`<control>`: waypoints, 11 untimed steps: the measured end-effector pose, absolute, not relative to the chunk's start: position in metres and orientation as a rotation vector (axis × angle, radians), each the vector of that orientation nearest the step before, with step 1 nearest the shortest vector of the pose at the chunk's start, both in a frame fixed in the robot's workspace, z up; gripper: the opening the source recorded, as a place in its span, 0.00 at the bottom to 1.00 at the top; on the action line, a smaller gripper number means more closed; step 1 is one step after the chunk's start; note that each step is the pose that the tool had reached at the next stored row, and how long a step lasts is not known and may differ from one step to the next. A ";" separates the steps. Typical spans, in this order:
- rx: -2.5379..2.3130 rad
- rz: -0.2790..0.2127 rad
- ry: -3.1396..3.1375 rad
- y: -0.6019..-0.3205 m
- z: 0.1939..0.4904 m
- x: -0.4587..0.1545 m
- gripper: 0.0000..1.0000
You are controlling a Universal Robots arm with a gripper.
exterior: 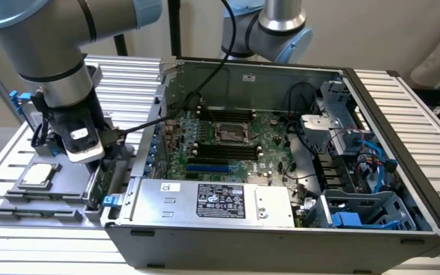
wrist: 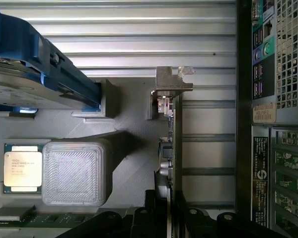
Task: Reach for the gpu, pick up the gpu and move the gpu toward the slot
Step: 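Pick up the gpu and move the gpu toward the slot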
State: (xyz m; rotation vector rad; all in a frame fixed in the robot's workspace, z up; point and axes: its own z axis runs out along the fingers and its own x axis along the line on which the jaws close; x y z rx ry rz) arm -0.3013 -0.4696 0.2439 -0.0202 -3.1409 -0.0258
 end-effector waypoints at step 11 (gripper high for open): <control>-0.014 -0.029 -3.141 -0.470 0.259 -0.301 0.26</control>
